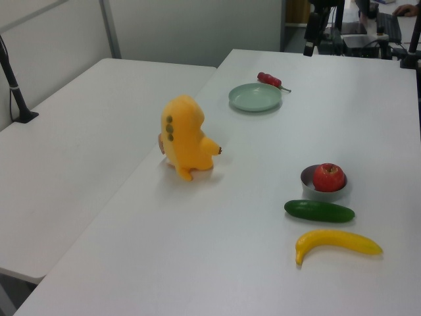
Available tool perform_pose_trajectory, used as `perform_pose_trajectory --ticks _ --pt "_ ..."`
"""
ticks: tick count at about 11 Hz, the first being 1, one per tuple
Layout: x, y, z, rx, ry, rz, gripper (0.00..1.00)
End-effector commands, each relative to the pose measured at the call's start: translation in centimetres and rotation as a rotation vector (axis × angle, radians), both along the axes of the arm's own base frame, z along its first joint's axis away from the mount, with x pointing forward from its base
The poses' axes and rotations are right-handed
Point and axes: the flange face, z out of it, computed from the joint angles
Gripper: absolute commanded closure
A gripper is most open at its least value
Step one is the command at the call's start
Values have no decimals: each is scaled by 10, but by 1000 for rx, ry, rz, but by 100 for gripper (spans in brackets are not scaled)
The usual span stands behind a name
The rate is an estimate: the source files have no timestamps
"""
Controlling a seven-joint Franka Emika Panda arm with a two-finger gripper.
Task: Red apple placed in the center of the desktop
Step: 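Move the open gripper over the red apple in the grey bowl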
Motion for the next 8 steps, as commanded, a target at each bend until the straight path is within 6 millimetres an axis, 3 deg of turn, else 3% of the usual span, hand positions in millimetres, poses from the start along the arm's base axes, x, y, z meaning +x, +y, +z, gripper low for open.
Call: perform_pose_trajectory --ticks 1,6,8 --pt "-4 5 -10 -3 9 37 0" --pt "-4 6 -13 -7 17 54 0" --pt "-13 24 -27 -42 85 207 0"
